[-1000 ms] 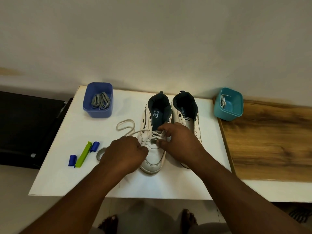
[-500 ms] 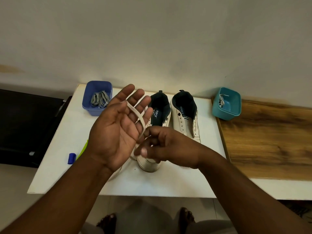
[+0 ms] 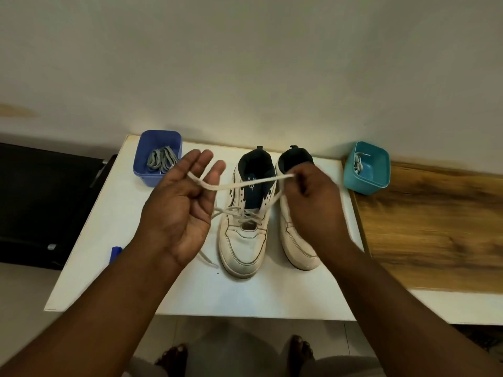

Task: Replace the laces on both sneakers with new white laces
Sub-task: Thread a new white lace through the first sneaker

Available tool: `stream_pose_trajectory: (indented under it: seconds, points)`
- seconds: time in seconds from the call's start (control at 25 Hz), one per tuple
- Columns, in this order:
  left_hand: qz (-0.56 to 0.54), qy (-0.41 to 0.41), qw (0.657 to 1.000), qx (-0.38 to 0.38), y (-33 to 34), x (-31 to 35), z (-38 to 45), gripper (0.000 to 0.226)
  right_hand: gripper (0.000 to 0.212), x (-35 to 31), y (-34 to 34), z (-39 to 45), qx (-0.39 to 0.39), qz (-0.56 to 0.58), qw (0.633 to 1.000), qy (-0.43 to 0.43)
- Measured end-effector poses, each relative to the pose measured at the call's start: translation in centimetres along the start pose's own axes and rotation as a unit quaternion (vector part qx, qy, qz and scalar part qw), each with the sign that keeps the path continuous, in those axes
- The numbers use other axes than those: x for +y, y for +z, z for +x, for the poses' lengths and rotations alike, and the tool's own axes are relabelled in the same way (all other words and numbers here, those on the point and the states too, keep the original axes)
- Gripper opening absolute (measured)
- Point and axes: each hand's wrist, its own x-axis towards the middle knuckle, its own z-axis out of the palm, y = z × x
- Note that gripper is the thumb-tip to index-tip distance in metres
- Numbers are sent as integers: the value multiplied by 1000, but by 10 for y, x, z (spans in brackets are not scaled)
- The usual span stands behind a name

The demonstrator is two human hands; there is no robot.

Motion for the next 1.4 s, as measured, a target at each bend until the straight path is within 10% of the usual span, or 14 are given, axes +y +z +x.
stream_pose_trajectory:
  seconds: [0.12, 0.24, 0.44, 0.52, 0.64, 0.88, 1.08, 1.24, 1.4]
  points:
    - [-17, -28, 994, 104, -7, -3, 5, 38, 10, 7, -16, 12, 158, 110, 981, 26]
    - [230, -119, 958, 126, -13, -13, 3, 35, 19, -3, -9, 11, 153, 250, 956, -12]
    - [812, 79, 572, 83, -26, -12, -5, 46, 24, -10, 7, -10, -94, 177, 978, -62]
    - [782, 88, 614, 65, -22, -14, -5, 61, 19, -6, 10, -17, -207, 80, 968, -119]
    - [574, -19, 817, -43, -17, -21, -6, 41, 17, -2, 14, -24, -337, -8, 921, -195]
    - [388, -20, 921, -7, -22, -20, 8, 18, 18, -6, 15, -27, -430, 17, 891, -147]
    - [395, -7, 919, -4, -20, -30, 8, 19, 16, 1, 16, -21, -381, 98, 919, 4]
    - [598, 157, 785, -12, -29, -38, 19, 19, 39, 27, 20, -10, -74, -109, 987, 91]
    - [669, 215, 710, -50, -35, -52, 30, 23, 39, 30, 39, -12, -46, -177, 980, 82]
